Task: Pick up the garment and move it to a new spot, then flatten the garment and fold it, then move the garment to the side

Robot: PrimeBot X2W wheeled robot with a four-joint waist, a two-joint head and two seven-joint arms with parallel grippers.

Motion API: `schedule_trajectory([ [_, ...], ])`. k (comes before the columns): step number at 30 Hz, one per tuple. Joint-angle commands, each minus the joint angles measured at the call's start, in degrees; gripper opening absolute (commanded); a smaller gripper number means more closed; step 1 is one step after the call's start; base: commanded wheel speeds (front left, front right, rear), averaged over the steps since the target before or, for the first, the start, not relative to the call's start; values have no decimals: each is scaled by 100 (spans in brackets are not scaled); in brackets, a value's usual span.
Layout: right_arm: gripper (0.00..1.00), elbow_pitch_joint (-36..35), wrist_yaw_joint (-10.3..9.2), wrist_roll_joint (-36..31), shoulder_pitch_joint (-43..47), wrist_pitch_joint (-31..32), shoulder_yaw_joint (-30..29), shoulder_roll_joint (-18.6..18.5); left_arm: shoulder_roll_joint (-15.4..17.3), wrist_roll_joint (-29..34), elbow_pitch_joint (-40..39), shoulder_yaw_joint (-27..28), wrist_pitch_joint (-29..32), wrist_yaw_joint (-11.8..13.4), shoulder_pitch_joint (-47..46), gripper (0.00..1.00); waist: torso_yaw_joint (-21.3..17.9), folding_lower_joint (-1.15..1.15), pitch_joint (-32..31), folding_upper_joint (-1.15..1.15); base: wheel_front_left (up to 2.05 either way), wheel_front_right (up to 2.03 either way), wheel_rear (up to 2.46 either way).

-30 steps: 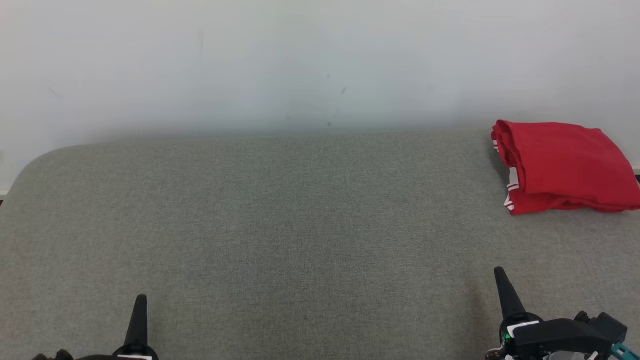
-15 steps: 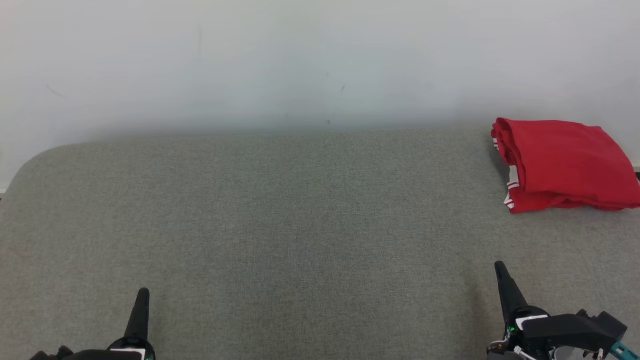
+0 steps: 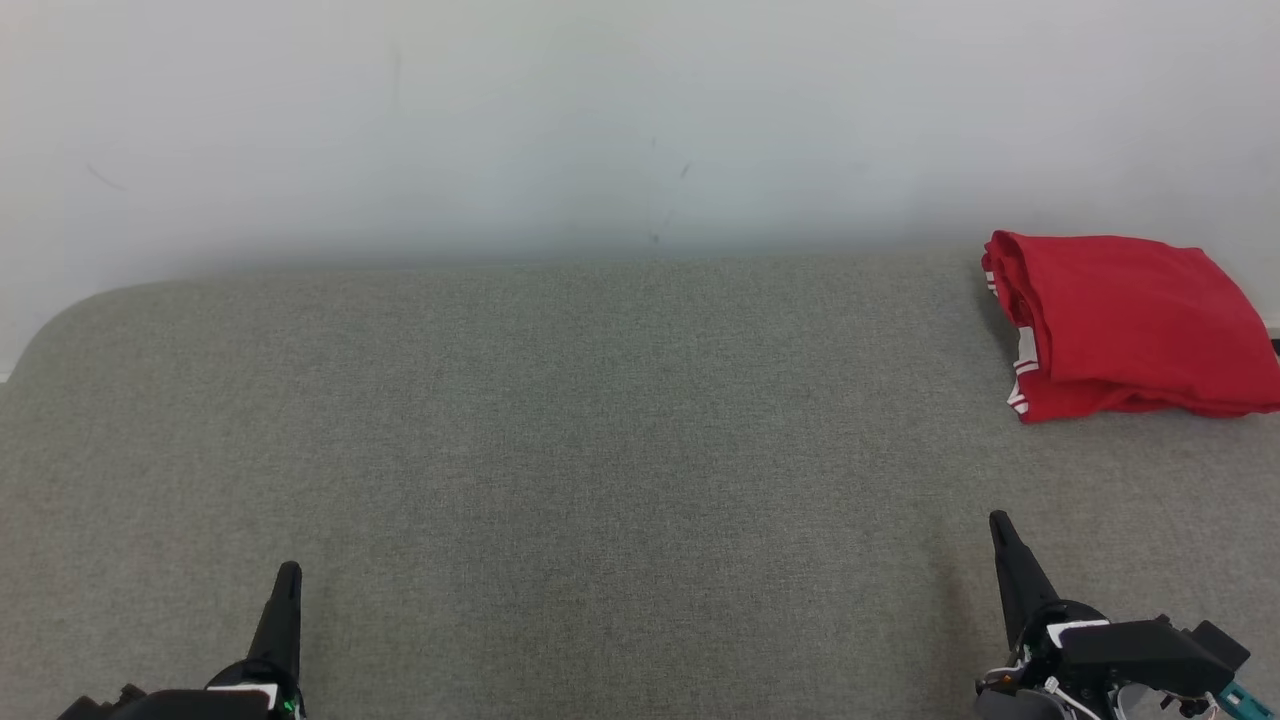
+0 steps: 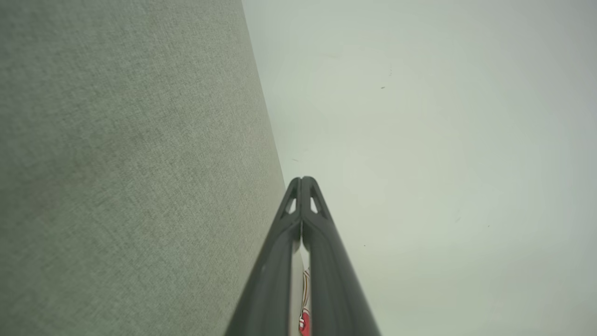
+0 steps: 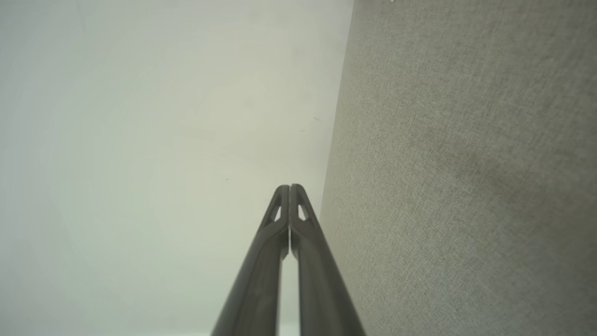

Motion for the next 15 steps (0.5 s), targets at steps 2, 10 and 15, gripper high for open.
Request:
schedule_trajectory([
  [2,0,-28,-11,190,-55,54,-23,16,-9,-206,5,24,48,-38,-107,0,-2,0,7,0,0,0,0],
  [10,0,-29,-12,521,-91,135,-48,17,-14,-536,16,34,132,-40,-133,0,-7,0,28,0,0,0,0],
  [15,0,-27,-12,647,-111,162,-57,17,-18,-653,21,37,158,-43,-164,0,-10,0,38,0,0,0,0],
])
